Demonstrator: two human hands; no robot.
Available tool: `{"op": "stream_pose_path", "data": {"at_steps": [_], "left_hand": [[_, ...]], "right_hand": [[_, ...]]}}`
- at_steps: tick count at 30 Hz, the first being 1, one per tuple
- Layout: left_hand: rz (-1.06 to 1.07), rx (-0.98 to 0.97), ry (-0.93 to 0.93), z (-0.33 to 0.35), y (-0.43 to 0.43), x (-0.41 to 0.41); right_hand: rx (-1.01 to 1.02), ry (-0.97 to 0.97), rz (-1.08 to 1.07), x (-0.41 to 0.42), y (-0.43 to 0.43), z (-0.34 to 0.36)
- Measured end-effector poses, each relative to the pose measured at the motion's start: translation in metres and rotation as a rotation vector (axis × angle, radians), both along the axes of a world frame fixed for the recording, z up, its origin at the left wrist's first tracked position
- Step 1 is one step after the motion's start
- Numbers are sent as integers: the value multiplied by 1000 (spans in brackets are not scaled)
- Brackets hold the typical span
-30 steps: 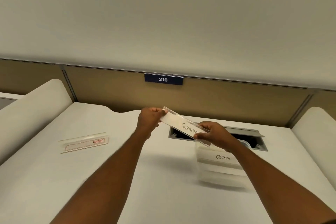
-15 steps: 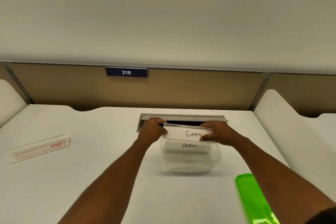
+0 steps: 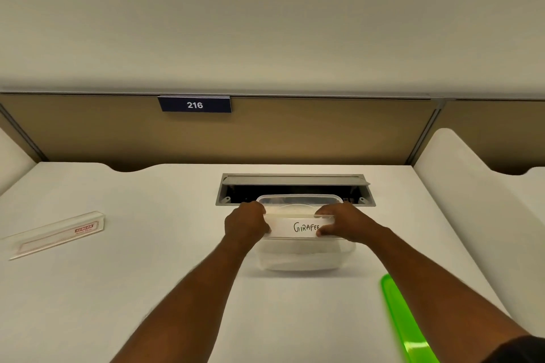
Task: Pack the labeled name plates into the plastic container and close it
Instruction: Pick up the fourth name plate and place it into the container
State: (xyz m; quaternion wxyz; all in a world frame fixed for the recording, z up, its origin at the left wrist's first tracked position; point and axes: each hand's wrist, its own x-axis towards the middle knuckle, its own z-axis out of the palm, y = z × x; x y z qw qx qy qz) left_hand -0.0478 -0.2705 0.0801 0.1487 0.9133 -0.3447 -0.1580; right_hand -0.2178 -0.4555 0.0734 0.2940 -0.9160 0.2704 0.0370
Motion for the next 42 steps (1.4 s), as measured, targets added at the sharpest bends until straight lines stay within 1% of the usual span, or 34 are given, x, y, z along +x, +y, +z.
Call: {"op": "stream_pose_path", "data": {"at_steps": [6, 12, 18, 31, 42], "left_hand": [[-71, 155, -150, -5, -11, -12], [-108, 206, -226, -12, -14, -17], [-162, 236, -300, -13, -11, -19], [-231, 328, -326, -19, -13, -21], [-299, 346, -426, -26, -13, -25]], "right_hand": [[-51, 97, 66, -1, -6, -4], [-162, 207, 167, 5, -4, -7], [-220, 308, 216, 13, -3, -11], [-312, 335, 237, 15, 0, -19], [-348, 334, 268, 12, 5, -34]]}}
